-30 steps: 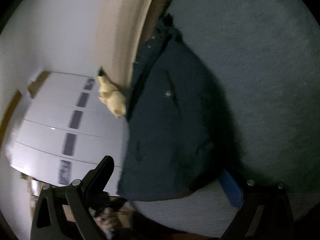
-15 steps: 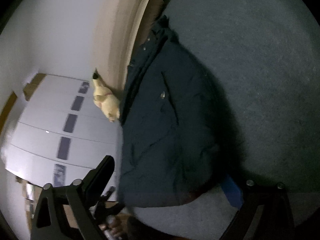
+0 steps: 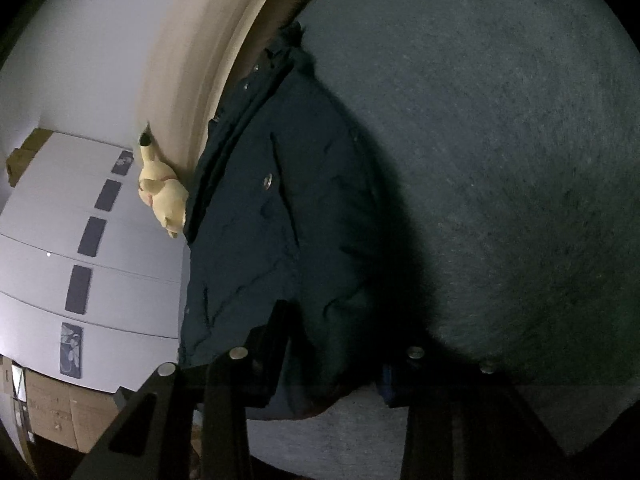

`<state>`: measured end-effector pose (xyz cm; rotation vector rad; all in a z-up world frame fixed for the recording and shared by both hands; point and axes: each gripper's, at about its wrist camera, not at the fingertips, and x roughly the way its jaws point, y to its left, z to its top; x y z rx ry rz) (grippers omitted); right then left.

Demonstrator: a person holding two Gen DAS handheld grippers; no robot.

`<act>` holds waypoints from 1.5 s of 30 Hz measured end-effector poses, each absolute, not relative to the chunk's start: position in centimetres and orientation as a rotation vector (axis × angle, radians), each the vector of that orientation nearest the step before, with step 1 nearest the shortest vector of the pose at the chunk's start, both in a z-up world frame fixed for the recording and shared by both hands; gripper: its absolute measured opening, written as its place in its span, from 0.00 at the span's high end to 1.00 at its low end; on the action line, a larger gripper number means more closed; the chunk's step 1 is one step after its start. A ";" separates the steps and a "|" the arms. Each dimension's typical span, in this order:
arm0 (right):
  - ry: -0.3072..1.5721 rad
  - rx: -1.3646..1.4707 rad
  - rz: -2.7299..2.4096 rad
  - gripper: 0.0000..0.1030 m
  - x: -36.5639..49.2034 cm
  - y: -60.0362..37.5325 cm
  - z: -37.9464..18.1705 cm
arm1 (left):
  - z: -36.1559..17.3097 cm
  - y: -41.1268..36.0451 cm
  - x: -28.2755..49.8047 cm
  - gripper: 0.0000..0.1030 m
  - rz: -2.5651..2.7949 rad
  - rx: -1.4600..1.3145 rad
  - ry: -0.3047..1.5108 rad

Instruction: Fold large clothes

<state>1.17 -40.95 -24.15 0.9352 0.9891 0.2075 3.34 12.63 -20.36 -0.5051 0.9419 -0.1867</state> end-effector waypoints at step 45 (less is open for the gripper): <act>0.988 0.754 0.213 0.88 -7.1 -39.0 -21.3 | -17.5 10.9 -3.3 0.82 -0.173 -0.297 0.893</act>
